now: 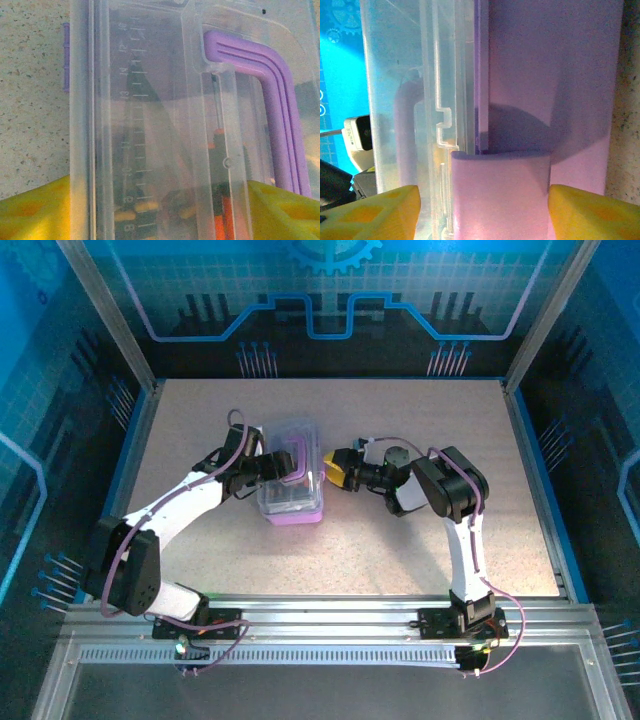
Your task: Pack the tool kit
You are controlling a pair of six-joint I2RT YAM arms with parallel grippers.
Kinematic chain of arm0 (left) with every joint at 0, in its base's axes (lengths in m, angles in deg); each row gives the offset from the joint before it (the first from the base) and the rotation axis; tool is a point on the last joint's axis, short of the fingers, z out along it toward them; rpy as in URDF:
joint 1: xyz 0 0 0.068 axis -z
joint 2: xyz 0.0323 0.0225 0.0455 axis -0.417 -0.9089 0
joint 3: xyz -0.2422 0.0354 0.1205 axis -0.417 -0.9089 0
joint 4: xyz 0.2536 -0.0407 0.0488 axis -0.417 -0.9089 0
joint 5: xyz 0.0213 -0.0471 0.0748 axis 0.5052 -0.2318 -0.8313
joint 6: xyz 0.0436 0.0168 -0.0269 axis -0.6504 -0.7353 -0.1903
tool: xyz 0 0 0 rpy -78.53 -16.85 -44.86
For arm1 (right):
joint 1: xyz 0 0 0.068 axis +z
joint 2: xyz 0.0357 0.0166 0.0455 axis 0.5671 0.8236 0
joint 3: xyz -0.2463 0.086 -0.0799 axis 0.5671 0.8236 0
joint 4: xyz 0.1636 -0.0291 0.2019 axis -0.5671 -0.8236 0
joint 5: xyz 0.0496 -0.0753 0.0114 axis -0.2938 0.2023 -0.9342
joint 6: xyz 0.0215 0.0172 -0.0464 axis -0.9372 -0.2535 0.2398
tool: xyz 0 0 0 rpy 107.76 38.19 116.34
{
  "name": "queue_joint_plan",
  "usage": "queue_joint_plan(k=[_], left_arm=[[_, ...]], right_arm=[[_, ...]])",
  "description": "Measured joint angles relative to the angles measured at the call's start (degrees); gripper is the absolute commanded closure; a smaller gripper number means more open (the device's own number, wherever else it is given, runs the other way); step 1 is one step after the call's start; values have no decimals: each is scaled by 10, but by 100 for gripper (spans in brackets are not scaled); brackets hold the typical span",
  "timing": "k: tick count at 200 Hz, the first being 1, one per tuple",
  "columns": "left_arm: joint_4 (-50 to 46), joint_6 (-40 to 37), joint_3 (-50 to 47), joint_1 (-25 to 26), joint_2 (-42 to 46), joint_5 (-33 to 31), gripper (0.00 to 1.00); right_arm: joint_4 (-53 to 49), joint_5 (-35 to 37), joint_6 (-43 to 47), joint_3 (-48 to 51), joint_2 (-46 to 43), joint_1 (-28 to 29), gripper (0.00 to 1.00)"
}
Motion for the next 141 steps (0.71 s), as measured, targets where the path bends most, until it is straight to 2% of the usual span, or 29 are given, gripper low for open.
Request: queue_joint_plan(k=[86,141], left_arm=[[-12,0,4,0,0,6,82],[-14,0,4,0,0,3,82]], right_arm=[[3,0,-5,-3,24,13,28],[-2,-2,-7,0,-7,13,31]])
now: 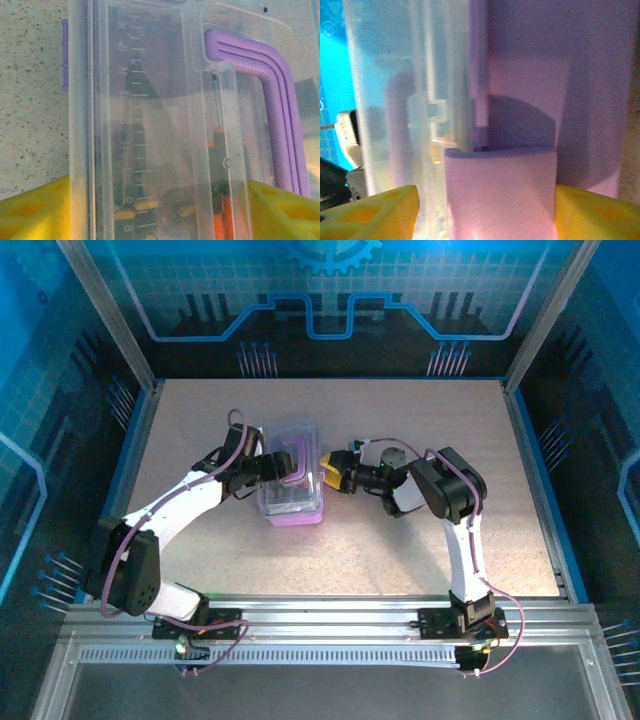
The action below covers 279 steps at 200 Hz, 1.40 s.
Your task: Pack the tool kit
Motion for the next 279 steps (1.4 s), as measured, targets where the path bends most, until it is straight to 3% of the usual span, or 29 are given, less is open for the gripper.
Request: queue_joint_plan(k=[76,186,279], left_arm=[[-28,4,6,0,6,1,84],[-41,4,14,4,-2,0,84],[-42,4,15,5,-4,0,84]], right_arm=[[-11,-6,-8,3,-14,0,34],[-7,5,-8,36,-23,-7,53],[-7,5,-7,37,-23,-9,57]])
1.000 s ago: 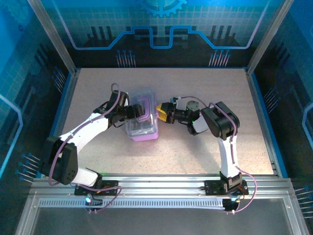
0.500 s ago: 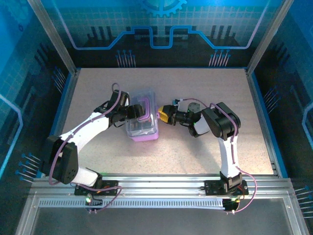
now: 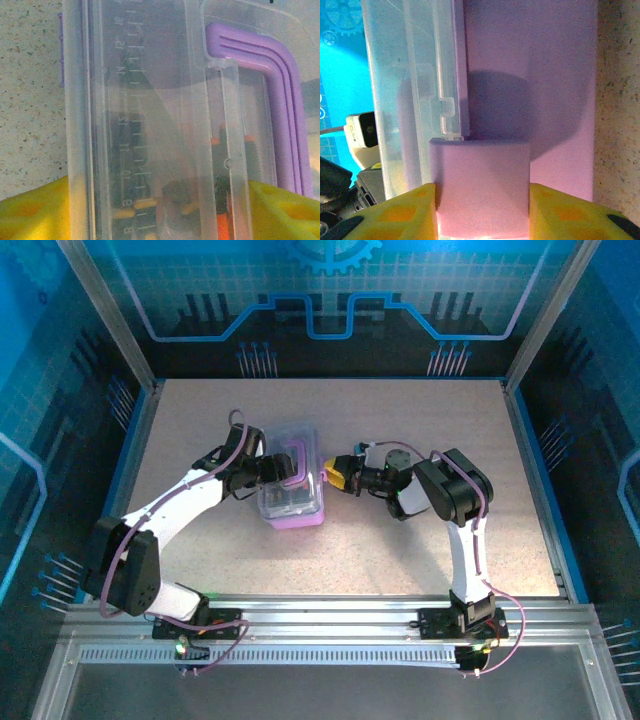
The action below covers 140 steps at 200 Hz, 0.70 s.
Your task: Pack the tool kit
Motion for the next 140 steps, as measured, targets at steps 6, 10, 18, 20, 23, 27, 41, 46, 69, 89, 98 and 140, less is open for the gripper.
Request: queue_joint_plan(k=[6,10,18,20,23,27,41,46,69,89,98,140], left_arm=[[0,0,0,0,0,-1,85],[0,0,0,0,0,-1,84],[0,0,1,2,-1,-2,85],[0,0,1,2,-1,-2,85],[0,0,1,3,-1,-3,85],[0,0,1,3,-2,-3,85],[0,0,2,4,-3,-4,85],[-1,0,3,4,-3,-4,85],[-4,0,5,7,-6,-8,85],[-5,0,5,8,-7,-10,85],[-5,0,5,8,-7,-10,85],[-5,0,5,12,-9,-13,85]], right_arm=[[-2,1,0,0,0,-1,57],[-4,2,0,0,0,-1,57],[-5,1,0,0,0,-2,57],[-5,1,0,0,0,-2,57],[-5,1,0,0,0,-2,58],[-6,1,1,0,0,-2,58],[-9,1,5,0,0,-2,58],[-10,1,6,0,0,-2,58],[-14,1,13,0,-1,-2,58],[-24,1,18,0,-5,-2,58],[-32,1,23,0,-10,-2,58],[-63,0,56,0,-43,-2,57]])
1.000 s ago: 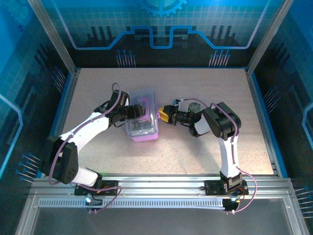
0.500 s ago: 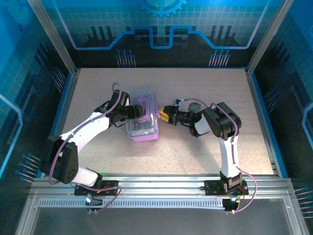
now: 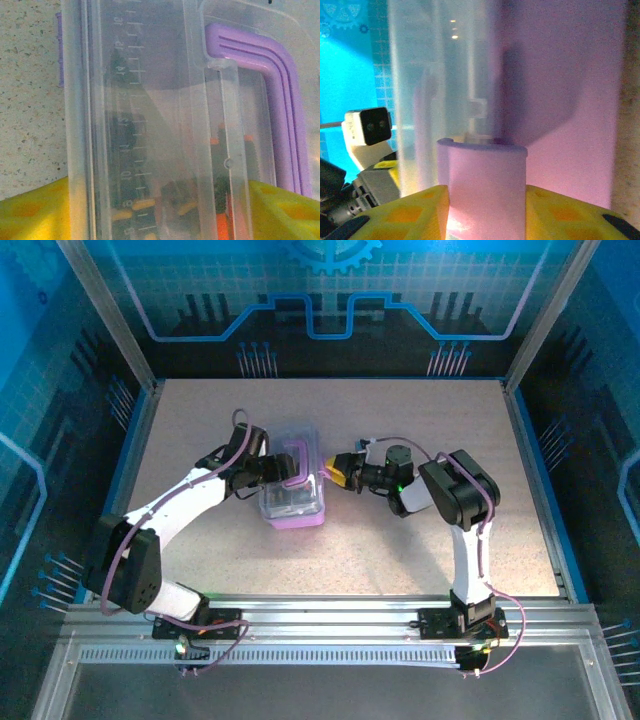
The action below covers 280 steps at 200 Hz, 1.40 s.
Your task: Pack the tool kit
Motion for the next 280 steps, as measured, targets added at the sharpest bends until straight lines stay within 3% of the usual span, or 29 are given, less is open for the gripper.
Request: queue_joint_plan(k=[197,244,280], left_arm=[[2,-2,2,2,-4,-1,85],[6,-6,2,3,-6,-6,85],[9,-6,2,3,-8,-9,86]], right_arm=[[-122,11,126,-10,-11,-1,59],[-132,11,145,-17,-11,-1,78],[-139,13,149,-24,-10,0,86]])
